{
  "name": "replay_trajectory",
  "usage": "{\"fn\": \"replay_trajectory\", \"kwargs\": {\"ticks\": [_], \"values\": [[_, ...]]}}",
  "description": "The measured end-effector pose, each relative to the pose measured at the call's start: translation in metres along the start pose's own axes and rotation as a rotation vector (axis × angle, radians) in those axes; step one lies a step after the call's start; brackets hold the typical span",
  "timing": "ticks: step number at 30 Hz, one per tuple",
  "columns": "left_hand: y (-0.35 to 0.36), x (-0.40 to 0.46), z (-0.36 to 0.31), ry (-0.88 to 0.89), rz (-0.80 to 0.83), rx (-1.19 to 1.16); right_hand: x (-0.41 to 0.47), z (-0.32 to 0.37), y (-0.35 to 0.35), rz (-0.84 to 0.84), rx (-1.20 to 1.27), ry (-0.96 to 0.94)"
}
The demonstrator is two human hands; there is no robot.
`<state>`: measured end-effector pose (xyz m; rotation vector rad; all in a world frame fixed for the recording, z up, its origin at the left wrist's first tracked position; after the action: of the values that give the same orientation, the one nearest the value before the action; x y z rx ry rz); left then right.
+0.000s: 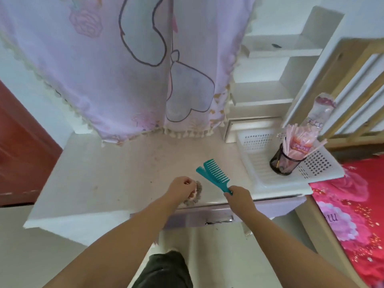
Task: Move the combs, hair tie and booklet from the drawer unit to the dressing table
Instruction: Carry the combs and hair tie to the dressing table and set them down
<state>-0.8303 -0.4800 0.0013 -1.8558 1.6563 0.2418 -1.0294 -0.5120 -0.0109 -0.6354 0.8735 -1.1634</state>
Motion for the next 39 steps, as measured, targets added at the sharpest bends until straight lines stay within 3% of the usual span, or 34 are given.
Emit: {"fn": "replay_trajectory", "kwargs": {"ticks": [7, 12, 16, 24, 31, 39], "values": [[0.02, 0.088, -0.026, -0.142, 0.143, -0.048, 0.07, -0.005, -0.007, -0.116, -0.017, 0.135], [0.027, 0.119, -0.02, -0.22, 0.146, -0.077, 0.086, -0.023, -0.002, -0.13, 0.049, 0.225], [0.008, 0.133, -0.013, -0.172, 0.033, 0.129, 0.087, -0.031, 0.003, -0.127, 0.064, 0.266], [-0.003, 0.136, -0.013, -0.041, -0.015, 0.361, 0.084, -0.016, -0.006, -0.245, 0.091, 0.202], [-0.011, 0.124, -0.004, 0.019, -0.039, 0.656, 0.075, 0.008, 0.035, -0.157, 0.158, 0.227], [-0.011, 0.124, -0.002, 0.029, -0.002, 0.658, 0.075, 0.02, 0.044, -0.064, -0.018, 0.169]]}}
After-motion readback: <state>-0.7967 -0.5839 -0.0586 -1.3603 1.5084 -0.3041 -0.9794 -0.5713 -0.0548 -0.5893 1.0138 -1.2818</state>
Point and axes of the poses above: each hand's wrist, its own x-axis towards the middle knuckle, its own y-axis out of the palm, z = x × y, the point moved 10 cm from there along x, towards the middle knuckle, and after that the axes turned 5 degrees about -y, right-handed, at the moved point
